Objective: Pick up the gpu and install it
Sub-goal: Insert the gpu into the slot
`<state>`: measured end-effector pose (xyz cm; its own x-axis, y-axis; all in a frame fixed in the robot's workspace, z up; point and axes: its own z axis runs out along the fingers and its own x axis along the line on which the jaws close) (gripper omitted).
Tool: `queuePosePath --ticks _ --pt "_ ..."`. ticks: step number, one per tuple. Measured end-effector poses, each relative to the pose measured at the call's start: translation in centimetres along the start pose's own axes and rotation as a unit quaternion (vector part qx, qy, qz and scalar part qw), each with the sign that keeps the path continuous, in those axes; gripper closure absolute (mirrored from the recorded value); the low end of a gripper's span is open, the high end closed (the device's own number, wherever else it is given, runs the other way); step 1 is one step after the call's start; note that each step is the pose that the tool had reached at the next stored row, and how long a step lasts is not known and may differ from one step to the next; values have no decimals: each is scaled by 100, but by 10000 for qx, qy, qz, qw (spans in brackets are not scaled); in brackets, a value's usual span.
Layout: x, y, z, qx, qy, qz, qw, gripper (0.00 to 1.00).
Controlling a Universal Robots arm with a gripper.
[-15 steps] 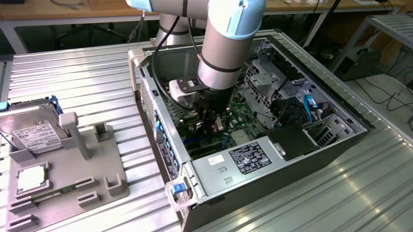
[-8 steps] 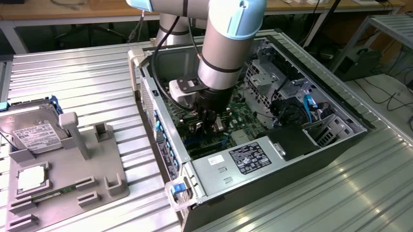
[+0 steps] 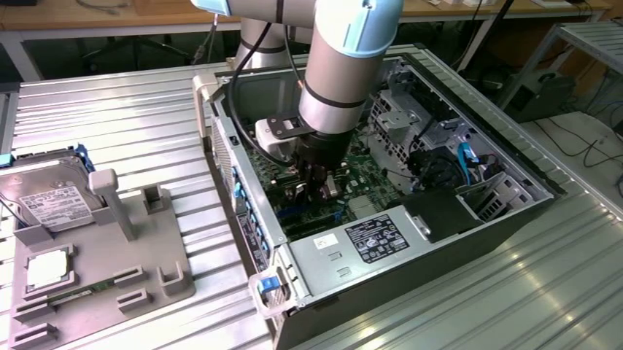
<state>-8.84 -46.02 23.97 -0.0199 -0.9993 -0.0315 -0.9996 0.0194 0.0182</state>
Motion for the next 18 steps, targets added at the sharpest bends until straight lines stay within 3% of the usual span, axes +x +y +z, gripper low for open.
queuePosePath --ticks 18 --pt "6 0 26 0 21 0 10000 72"
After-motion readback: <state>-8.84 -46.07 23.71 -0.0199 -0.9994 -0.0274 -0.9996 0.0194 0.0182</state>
